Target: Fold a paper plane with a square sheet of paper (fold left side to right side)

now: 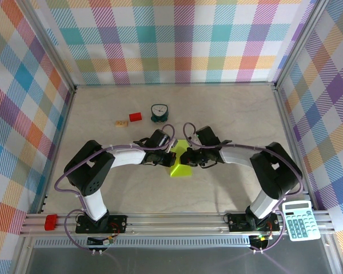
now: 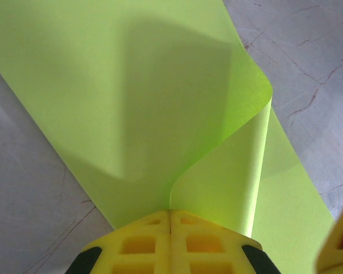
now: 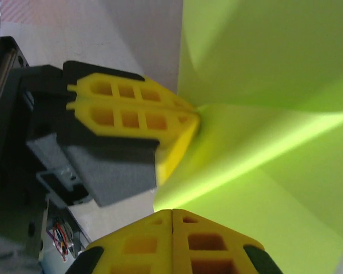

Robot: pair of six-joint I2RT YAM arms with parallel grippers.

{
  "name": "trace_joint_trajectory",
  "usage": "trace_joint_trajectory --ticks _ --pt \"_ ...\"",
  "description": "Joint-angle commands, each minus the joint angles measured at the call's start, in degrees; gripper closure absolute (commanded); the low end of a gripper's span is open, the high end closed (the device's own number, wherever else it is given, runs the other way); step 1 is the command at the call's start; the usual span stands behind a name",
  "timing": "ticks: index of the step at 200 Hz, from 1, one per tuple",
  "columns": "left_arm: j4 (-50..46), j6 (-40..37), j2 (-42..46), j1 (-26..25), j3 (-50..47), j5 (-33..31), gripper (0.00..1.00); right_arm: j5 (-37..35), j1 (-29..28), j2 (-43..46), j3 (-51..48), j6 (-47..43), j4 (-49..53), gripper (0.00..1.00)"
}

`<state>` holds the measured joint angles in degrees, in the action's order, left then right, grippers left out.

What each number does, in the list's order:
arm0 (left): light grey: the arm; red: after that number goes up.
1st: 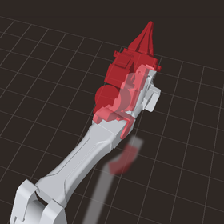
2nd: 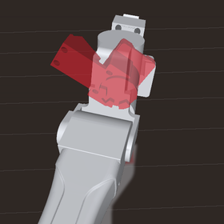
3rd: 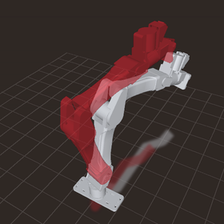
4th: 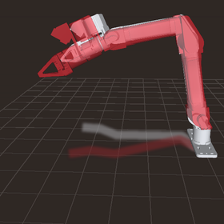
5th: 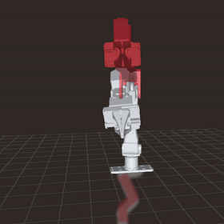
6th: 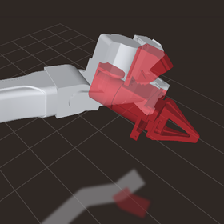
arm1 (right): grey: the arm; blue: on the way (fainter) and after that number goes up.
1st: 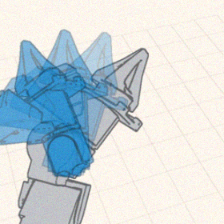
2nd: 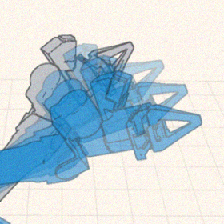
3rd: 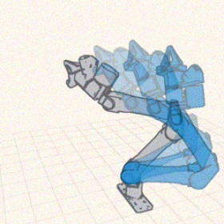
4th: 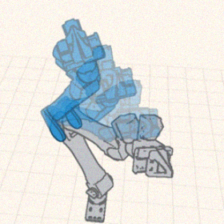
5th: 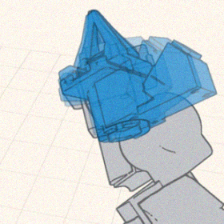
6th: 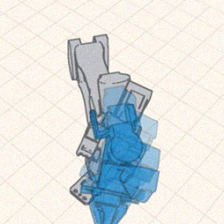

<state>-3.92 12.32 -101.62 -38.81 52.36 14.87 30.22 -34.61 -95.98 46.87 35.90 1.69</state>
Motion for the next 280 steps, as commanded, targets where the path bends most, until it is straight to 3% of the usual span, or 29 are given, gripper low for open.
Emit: trace_joint_trajectory --ticks 1,280 --pt "-1.2 -1.1 -0.9 0.4 -1.1 -1.7 1.00 0.7 -0.5 -2.4 1.9 1.3 -3.3 1.00" --pt "-1.7 -1.4 -1.7 -0.4 -0.1 -3.1 1.00 -4.3 -0.6 -9.4 2.5 -0.4 1.8 1.00"
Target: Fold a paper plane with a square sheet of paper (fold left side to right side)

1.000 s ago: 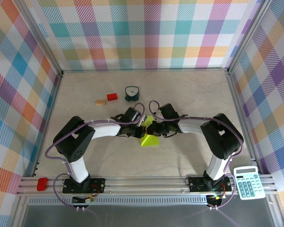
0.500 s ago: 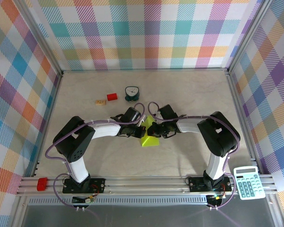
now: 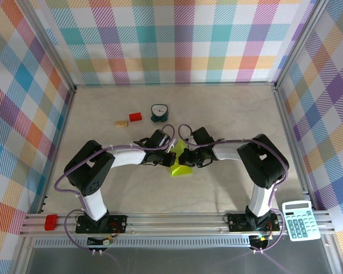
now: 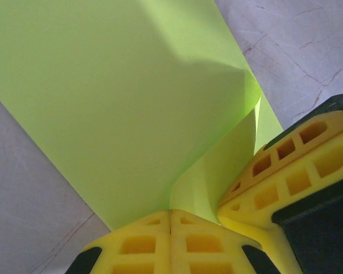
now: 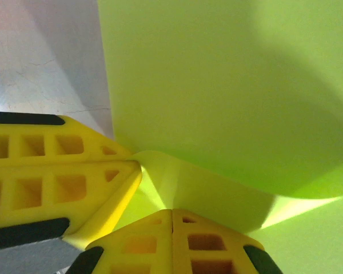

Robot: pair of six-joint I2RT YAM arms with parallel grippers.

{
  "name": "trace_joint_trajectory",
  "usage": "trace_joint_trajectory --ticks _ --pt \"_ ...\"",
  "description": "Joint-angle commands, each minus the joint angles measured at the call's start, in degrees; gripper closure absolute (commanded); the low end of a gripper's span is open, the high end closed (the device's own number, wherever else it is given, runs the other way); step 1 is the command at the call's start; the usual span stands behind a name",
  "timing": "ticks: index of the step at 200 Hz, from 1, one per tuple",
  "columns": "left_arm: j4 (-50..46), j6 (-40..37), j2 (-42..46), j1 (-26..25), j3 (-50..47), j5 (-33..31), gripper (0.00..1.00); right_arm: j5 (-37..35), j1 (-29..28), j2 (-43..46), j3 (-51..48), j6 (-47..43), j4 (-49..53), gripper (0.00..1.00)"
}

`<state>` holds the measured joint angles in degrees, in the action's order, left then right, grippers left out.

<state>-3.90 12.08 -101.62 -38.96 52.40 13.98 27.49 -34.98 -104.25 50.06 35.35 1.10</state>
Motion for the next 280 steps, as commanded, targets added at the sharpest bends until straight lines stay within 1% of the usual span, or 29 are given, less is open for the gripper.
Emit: trace_joint_trajectory --ticks 1,24,36,54,82,98,103,117,131,145,175,206,237,280 --pt "-1.7 -1.2 -1.7 -0.2 -0.2 -2.2 1.00 -1.7 -0.3 -1.2 -0.7 0.1 2.3 1.00" --pt "-1.4 -0.9 -0.8 -0.2 -0.1 -2.5 0.94 -2.5 -0.2 -1.2 -1.7 0.9 2.5 1.00" --pt "-1.3 -0.6 0.2 -0.2 -0.1 -2.9 0.88 -2.6 -0.2 -1.2 -2.3 1.1 2.4 1.00" --pt "-1.6 -0.3 2.6 0.0 0.1 -3.9 0.85 -2.8 -0.2 -1.1 -2.9 1.4 2.2 1.00" --pt "-2.5 0.7 7.9 0.8 -0.2 -4.2 0.77 -2.8 -0.1 -0.9 -3.3 1.5 2.2 1.00" --pt "-3.7 1.0 10.7 1.3 -0.5 -4.0 0.76 -2.6 -0.2 -0.8 -3.3 1.5 2.1 1.00" --pt "-4.4 1.0 11.4 1.3 -0.5 -3.9 0.77 -2.5 -0.2 -0.7 -3.3 1.6 2.0 1.00" --pt "-6.0 1.1 13.2 1.2 -1.0 -2.5 0.84 -2.3 -0.2 -0.6 -3.4 1.7 1.7 1.00" --pt "-6.2 2.1 14.7 1.3 -2.2 0.8 0.90 -1.9 -0.2 -0.4 -3.4 2.0 1.3 1.00" --pt "-4.2 4.3 16.4 0.9 -4.5 4.7 0.95 -1.5 -0.2 -0.4 -3.3 2.0 1.1 1.00" --pt "2.0 10.1 18.0 -0.9 -9.2 10.7 1.00 -0.6 -0.2 -0.6 -3.2 2.2 0.9 1.00" --pt "5.4 12.9 16.1 -2.8 -10.8 12.2 1.00 -0.3 -0.2 -0.9 -2.8 2.0 1.7 1.00" --pt "6.6 13.2 12.8 -3.9 -10.1 12.8 1.00 -0.2 -0.2 -1.0 -2.8 1.9 2.0 1.00" --pt "6.7 12.6 9.2 -4.2 -8.4 11.3 1.00 -0.2 -0.2 -1.1 -2.8 1.8 2.5 1.00"
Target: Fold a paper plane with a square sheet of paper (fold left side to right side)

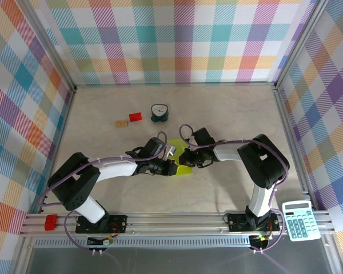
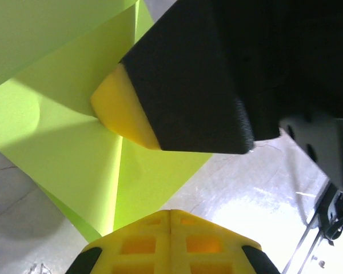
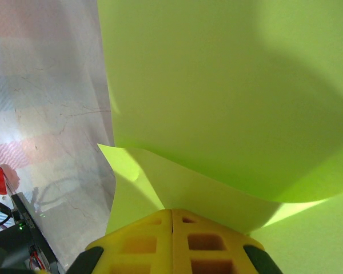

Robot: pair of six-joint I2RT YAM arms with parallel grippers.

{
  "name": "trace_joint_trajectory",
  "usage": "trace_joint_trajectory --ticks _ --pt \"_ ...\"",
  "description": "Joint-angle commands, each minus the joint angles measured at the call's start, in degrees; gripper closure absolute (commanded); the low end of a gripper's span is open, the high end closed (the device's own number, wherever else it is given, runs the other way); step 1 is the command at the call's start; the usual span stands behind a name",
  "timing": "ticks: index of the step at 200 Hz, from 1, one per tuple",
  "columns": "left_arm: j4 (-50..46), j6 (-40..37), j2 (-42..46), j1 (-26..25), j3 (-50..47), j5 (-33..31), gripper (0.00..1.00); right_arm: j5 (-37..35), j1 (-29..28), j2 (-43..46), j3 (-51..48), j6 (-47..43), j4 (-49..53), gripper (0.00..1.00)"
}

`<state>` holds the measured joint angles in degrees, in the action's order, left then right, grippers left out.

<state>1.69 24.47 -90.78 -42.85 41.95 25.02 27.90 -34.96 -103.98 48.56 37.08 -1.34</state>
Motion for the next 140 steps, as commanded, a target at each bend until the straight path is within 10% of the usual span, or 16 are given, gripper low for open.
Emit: trace_joint_trajectory --ticks 1,140 --pt "1.1 0.2 -1.7 -0.3 2.1 0.3 1.00 -0.6 -0.2 -1.4 -1.2 0.0 5.1 1.00" --pt "-1.0 -0.3 -5.1 -0.2 3.2 -4.3 1.00 -1.3 -0.3 -1.6 -0.8 -0.9 6.8 1.00"
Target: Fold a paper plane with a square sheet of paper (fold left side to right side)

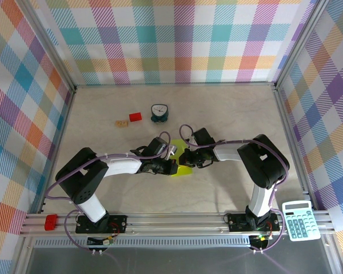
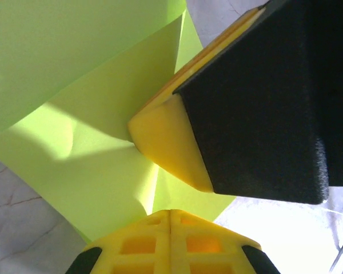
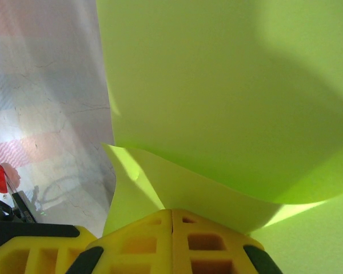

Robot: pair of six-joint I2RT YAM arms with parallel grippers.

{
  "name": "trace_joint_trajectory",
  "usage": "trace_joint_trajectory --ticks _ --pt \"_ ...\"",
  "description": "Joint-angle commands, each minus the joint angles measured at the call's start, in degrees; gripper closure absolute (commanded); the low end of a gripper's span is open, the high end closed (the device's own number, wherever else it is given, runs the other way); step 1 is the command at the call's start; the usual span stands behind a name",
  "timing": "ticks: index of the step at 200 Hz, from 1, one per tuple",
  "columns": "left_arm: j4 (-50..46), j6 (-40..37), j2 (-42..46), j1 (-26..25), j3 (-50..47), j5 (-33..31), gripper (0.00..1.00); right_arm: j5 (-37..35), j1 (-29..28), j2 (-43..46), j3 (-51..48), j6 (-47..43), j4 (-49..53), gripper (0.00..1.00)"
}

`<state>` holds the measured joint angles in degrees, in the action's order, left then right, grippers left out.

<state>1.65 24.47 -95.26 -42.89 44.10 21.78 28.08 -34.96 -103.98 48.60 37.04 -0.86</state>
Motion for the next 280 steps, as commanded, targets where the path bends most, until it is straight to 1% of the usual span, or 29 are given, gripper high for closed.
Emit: trace_joint_trajectory --ticks 1,217,280 --pt "-1.0 -0.3 -0.6 -0.2 1.1 -1.1 1.00 -1.5 -0.3 -1.6 -0.9 -0.8 6.3 1.00" --pt "-2.1 -0.7 -1.1 -0.2 -1.2 -1.9 1.00 -1.6 -0.3 -1.3 -0.2 -1.4 7.5 1.00" --pt "-2.2 -0.5 -1.1 -0.2 -2.2 -1.5 1.00 -0.9 -0.3 -1.1 1.7 -2.0 8.4 1.00"
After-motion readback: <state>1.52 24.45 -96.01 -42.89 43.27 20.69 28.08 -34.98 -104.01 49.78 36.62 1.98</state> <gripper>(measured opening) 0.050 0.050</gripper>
